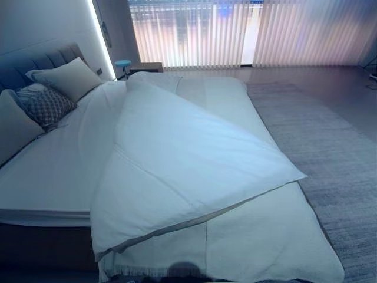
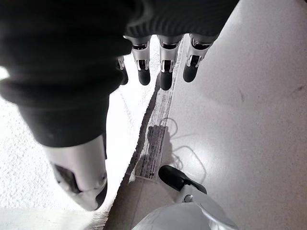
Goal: Make the bed
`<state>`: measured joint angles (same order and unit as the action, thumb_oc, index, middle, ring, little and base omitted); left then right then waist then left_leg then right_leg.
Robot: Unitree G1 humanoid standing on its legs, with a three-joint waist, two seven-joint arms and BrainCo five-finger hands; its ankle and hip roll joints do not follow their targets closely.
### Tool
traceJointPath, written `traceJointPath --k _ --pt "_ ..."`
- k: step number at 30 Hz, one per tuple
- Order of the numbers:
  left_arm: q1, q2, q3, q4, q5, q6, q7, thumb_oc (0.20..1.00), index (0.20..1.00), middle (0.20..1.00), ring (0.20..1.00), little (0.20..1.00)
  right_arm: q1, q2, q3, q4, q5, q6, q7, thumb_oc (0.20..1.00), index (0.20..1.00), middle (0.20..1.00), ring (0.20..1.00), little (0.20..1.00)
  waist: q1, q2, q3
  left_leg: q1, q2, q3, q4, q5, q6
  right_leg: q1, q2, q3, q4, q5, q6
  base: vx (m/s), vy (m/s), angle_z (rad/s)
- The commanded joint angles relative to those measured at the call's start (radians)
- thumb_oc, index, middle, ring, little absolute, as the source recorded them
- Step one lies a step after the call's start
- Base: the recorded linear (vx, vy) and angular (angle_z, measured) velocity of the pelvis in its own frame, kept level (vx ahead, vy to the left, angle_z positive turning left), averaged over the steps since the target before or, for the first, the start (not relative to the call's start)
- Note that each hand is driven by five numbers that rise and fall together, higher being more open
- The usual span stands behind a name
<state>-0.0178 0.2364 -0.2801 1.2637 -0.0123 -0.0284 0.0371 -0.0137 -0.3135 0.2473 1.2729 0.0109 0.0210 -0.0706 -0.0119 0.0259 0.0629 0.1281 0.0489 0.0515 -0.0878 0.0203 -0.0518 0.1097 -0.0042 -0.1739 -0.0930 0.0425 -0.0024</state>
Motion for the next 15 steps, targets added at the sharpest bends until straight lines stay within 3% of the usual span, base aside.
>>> traceJointPath --k 1,15 --pt "-0.056 0.0 -0.003 0.033 0.023 -0.013 -0.006 1.0 1.0 1.0 1.0 1.0 -0.057 0.006 0.042 0.038 -0.025 -0.014 0.0 1.0 1.0 1.0 1.0 1.0 -0.007 -0.047 0.012 -0.007 -0.077 0.028 0.001 -0.029 0.019 0.006 -0.006 0.027 0.024 -0.034 0.092 0.0 0.0 0.0" --pt "-0.05 -0.004 0.006 0.039 0.007 -0.009 -0.009 1.0 1.0 1.0 1.0 1.0 -0.052 0.014 0.05 0.039 -0.03 -0.015 0.004 1.0 1.0 1.0 1.0 1.0 -0.002 -0.048 0.004 0.003 -0.08 0.027 0.001 -0.04 0.024 0.021 -0.01 0.029 0.019 -0.039 0.095 0.0 0.0 0.0"
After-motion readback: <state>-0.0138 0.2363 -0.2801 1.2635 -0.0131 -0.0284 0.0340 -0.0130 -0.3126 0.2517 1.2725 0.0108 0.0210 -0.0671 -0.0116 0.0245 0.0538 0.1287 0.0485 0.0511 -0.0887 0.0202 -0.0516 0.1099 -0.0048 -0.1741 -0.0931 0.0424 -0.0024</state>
